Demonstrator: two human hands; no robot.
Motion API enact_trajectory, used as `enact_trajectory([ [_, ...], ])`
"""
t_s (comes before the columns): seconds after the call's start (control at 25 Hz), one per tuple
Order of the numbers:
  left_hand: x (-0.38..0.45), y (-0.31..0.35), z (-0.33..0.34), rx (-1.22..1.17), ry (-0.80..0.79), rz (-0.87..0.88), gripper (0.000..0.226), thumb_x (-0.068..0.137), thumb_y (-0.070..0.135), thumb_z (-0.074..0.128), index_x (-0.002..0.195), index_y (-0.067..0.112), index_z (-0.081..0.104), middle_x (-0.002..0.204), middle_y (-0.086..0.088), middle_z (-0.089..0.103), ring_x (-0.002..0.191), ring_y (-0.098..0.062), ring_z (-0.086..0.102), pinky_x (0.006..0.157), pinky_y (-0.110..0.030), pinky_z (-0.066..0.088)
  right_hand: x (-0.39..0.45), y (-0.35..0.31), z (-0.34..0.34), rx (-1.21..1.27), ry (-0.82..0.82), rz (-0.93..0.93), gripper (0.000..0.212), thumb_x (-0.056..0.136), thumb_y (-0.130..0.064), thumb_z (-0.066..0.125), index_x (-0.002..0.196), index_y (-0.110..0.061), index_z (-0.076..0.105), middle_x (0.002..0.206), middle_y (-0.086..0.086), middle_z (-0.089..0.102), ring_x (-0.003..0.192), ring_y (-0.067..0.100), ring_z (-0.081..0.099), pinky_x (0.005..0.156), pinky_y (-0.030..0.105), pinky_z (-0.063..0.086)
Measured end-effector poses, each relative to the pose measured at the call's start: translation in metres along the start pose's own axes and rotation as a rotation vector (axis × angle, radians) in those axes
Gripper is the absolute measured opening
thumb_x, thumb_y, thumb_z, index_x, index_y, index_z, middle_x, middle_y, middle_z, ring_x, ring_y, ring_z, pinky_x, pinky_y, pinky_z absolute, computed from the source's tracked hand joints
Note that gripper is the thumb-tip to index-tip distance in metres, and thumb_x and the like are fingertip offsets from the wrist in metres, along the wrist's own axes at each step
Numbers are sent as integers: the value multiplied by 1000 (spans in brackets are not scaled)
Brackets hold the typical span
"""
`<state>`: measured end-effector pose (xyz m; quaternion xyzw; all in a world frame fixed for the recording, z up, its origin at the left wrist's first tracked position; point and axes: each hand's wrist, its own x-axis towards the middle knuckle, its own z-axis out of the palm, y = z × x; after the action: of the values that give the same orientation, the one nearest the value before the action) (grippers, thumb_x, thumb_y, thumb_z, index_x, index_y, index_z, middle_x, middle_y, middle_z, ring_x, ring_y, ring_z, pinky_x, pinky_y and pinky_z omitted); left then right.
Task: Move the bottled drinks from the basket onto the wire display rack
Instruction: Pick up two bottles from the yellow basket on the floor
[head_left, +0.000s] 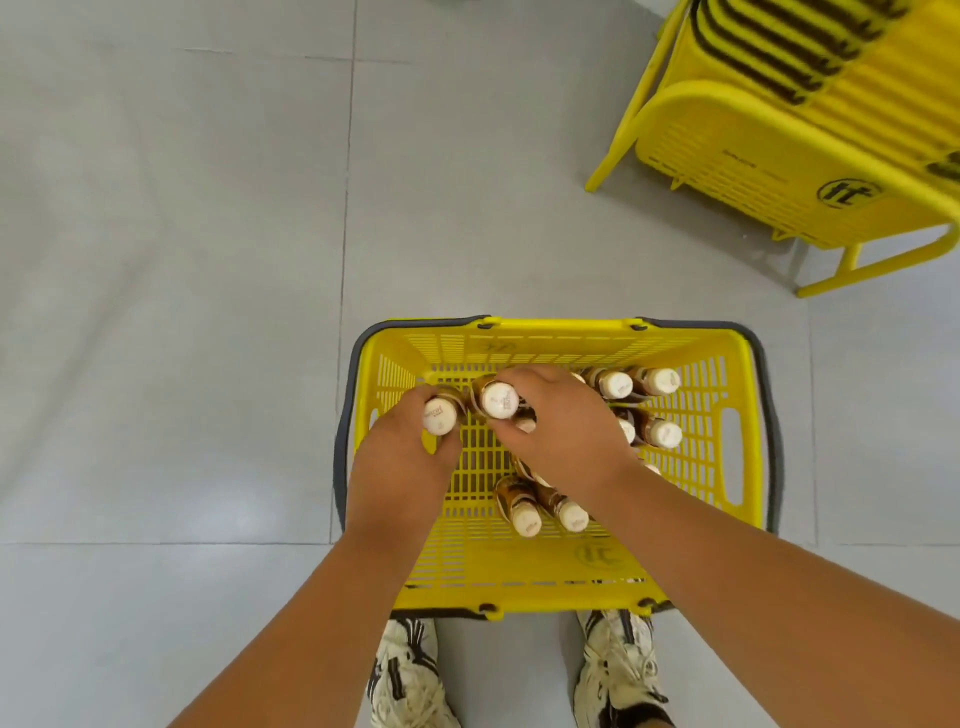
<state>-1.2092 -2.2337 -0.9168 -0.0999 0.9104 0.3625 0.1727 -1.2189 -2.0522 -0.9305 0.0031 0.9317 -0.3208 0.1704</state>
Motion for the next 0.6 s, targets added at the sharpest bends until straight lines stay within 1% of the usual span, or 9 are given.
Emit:
enact_trajectory([
  [0.04, -10, 13, -14, -9, 3, 7, 30, 92, 32, 74, 120, 32, 61, 93, 13, 66, 81, -11, 58, 61, -22, 41, -9, -11, -16, 30, 16, 7, 32, 88, -31, 73, 119, -24, 68, 117, -3, 69, 108, 20, 62, 84, 38, 55],
  [0.12, -30, 41, -47, -48, 15, 10, 29, 91, 36, 75, 115, 41, 60, 89, 21, 63, 78, -3, 55, 62, -8, 38, -28, -35, -50, 73, 41, 8, 32, 88, -30, 74, 118, -26, 68, 117, -7, 68, 108, 14, 62, 88, 33, 53],
  [0.16, -39, 56, -63, -81, 17, 10, 31, 90, 36, 76, 112, 49, 58, 87, 25, 64, 79, 0, 56, 64, -5, 40, -38, -47, -68, 102, 52, 9, 31, 87, -29, 74, 118, -26, 68, 117, -9, 67, 108, 11, 61, 90, 28, 51],
  [0.24, -62, 95, -104, -162, 29, 29, 44, 89, 32, 77, 104, 65, 52, 91, 35, 65, 86, 10, 59, 69, -2, 41, -59, -81, -111, 180, 96, 19, 31, 87, -25, 76, 116, -27, 69, 115, -12, 68, 106, 5, 60, 89, 14, 45],
  [0.32, -88, 133, -146, -215, 63, 56, 53, 89, 28, 78, 102, 71, 50, 100, 39, 64, 93, 12, 60, 74, -4, 44, -83, -120, -158, 253, 138, 34, 30, 87, -24, 77, 115, -29, 70, 113, -17, 69, 104, -1, 60, 86, 7, 42],
  [0.4, -116, 170, -183, -247, 87, 102, 46, 89, 23, 77, 105, 61, 56, 104, 32, 66, 99, 6, 62, 80, -6, 44, -112, -159, -208, 314, 173, 33, 29, 87, -24, 77, 113, -31, 69, 110, -21, 68, 103, -8, 60, 85, 3, 40],
  [0.44, -130, 189, -201, -269, 96, 115, 41, 89, 22, 77, 108, 54, 59, 106, 28, 67, 102, 3, 63, 84, -11, 46, -126, -177, -231, 343, 196, 26, 30, 86, -23, 78, 114, -32, 69, 109, -23, 68, 104, -10, 59, 86, 2, 39],
  [0.56, -166, 242, -256, -311, 92, 163, 35, 89, 20, 77, 118, 34, 64, 114, 17, 68, 111, -4, 63, 96, -32, 52, -167, -228, -296, 397, 272, 50, 34, 83, -25, 83, 115, -28, 69, 110, -19, 70, 106, -9, 60, 86, 2, 40],
  [0.6, -179, 262, -277, -321, 86, 182, 36, 89, 20, 77, 120, 31, 64, 117, 17, 68, 114, -4, 63, 99, -35, 52, -181, -246, -319, 409, 296, 54, 34, 82, -26, 85, 113, -28, 70, 109, -18, 71, 105, -8, 61, 86, 5, 42],
])
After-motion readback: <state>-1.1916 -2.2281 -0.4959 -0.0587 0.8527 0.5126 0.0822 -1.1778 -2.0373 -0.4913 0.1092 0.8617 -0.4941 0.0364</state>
